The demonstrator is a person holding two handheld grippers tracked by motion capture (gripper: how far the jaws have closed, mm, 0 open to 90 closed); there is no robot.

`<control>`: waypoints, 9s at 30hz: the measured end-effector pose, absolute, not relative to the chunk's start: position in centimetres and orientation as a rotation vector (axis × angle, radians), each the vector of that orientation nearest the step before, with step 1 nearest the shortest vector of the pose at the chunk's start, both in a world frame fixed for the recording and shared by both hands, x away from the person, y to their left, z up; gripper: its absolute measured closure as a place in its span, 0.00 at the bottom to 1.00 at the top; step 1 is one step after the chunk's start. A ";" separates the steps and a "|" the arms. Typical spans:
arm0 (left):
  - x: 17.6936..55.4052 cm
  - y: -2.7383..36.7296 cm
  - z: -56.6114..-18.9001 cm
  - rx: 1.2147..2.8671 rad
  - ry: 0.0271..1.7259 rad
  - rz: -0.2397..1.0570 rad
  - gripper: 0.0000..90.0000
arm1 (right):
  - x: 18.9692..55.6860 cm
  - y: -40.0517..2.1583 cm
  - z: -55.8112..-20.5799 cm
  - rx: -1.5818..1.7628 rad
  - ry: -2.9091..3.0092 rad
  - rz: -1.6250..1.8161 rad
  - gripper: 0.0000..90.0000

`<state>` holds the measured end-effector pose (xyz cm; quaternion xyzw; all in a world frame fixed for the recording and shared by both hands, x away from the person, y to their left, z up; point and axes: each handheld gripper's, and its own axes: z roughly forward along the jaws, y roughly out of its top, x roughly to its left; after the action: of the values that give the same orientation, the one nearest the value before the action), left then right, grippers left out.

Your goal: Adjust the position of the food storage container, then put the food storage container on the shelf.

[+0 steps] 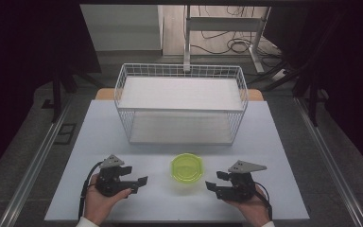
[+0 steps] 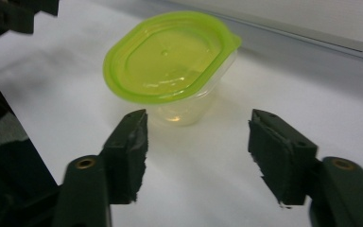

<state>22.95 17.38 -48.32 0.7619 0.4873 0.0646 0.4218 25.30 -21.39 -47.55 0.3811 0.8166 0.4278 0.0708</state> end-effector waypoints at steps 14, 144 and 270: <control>22.8 17.1 -47.9 1.858 1.208 0.067 0.24 | 26.4 -22.0 -47.6 1.233 2.452 1.391 0.37; 32.4 14.1 -37.7 1.621 1.014 -0.312 0.92 | 33.5 -19.4 -36.5 1.196 2.398 1.872 0.89; 44.5 15.6 -32.5 1.507 1.122 -0.181 0.35 | 45.0 -18.7 -29.3 1.357 2.164 1.761 0.38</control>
<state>44.48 15.57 -32.45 0.6467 0.4813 -0.0778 0.5867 45.03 -18.75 -29.29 0.4375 0.6972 0.5675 0.0196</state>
